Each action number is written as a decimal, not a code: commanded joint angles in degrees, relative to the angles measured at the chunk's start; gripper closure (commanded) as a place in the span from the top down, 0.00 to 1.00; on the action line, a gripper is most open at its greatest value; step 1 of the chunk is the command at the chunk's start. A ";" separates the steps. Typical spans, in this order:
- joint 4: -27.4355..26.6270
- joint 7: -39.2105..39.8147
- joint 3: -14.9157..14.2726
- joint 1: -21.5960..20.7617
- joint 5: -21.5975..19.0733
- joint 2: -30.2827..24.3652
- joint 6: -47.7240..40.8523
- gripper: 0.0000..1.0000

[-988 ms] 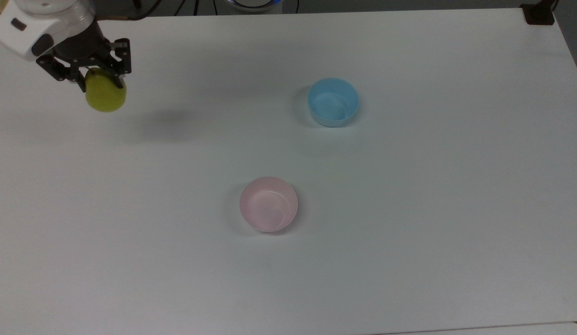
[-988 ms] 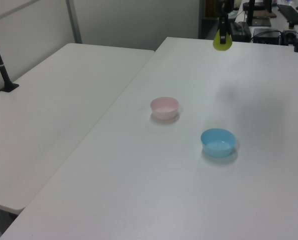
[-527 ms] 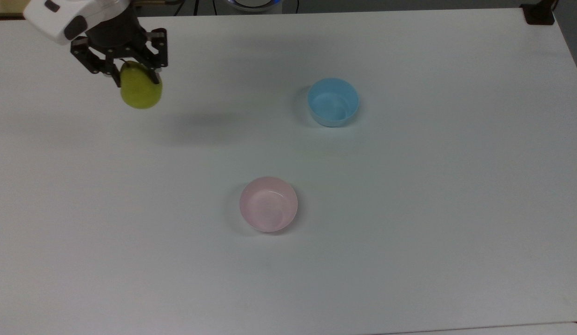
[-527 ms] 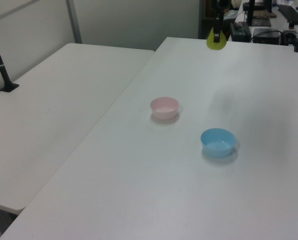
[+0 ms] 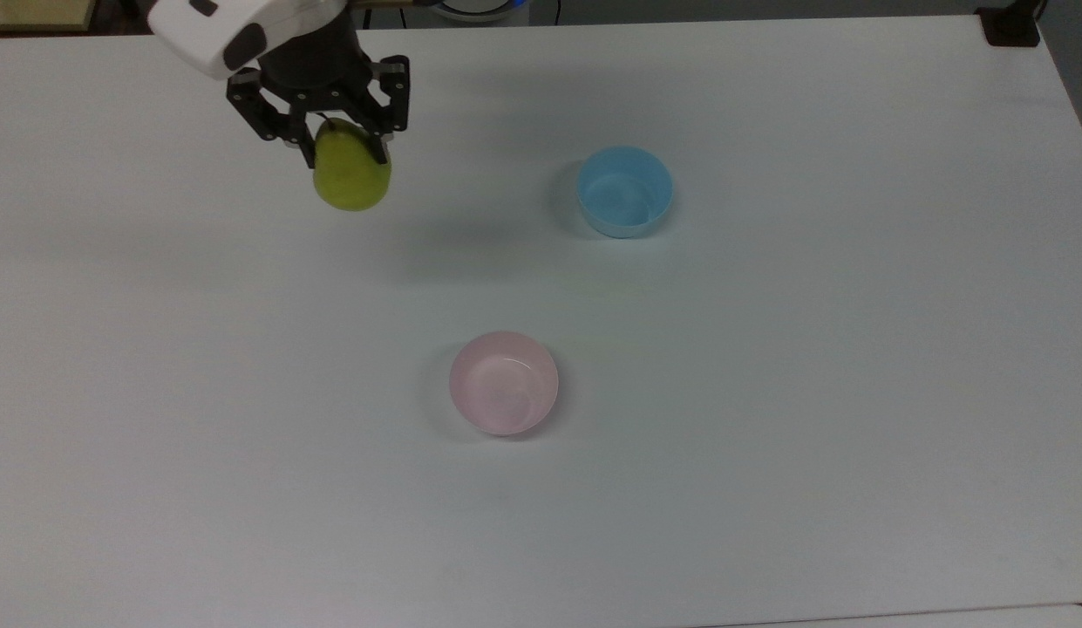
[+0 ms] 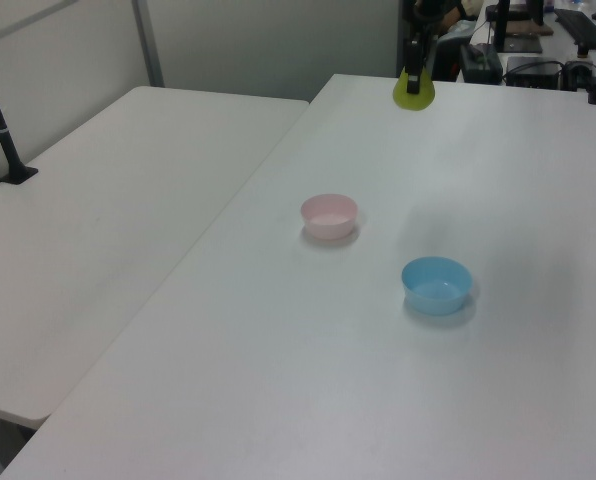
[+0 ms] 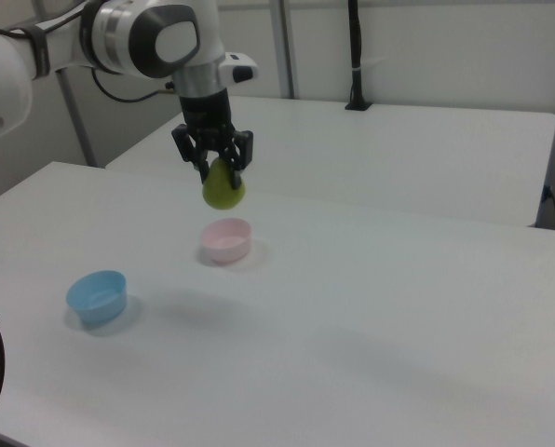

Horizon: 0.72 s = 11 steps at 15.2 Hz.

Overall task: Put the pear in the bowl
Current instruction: 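Carry the pear over the pink bowl and lower it in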

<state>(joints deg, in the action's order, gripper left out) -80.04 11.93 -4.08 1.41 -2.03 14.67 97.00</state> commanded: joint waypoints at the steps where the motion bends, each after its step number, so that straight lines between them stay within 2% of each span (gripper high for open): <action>1: 1.03 -1.21 -0.49 -2.46 -1.14 -0.09 0.46 0.00; 7: 2.17 -1.29 -0.49 -5.63 -1.05 5.27 9.06 0.00; 11: 5.42 -1.65 -0.58 -6.60 -1.05 10.36 11.53 0.00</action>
<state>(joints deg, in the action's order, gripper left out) -78.70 11.62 -4.04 -4.06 -2.09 20.74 107.04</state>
